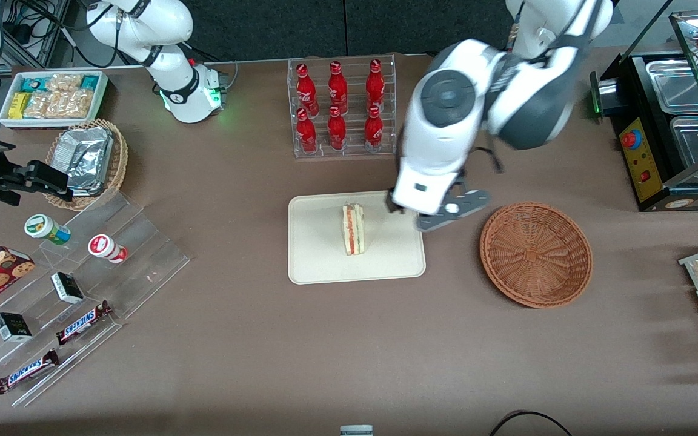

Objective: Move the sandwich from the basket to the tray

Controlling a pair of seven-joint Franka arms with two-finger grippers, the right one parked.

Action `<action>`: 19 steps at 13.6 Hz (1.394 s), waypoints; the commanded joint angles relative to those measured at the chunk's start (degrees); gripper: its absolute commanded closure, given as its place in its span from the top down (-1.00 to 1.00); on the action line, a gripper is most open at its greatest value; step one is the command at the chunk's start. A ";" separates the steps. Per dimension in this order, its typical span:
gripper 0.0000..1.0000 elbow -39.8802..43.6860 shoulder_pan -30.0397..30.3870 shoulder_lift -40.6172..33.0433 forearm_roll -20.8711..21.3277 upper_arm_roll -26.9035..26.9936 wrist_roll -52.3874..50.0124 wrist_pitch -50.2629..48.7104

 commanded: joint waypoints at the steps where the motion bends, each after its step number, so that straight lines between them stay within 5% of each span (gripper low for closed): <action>1: 1.00 -1.42 6.34 -4.72 -0.60 -0.24 8.50 -3.97; 9: 1.00 -2.73 25.16 -13.78 -0.95 -0.24 41.29 -18.48; 14: 1.00 -13.79 28.33 -22.99 -0.86 2.39 53.97 -16.14; 19: 1.00 -15.22 28.60 -22.93 0.72 1.52 54.16 -15.15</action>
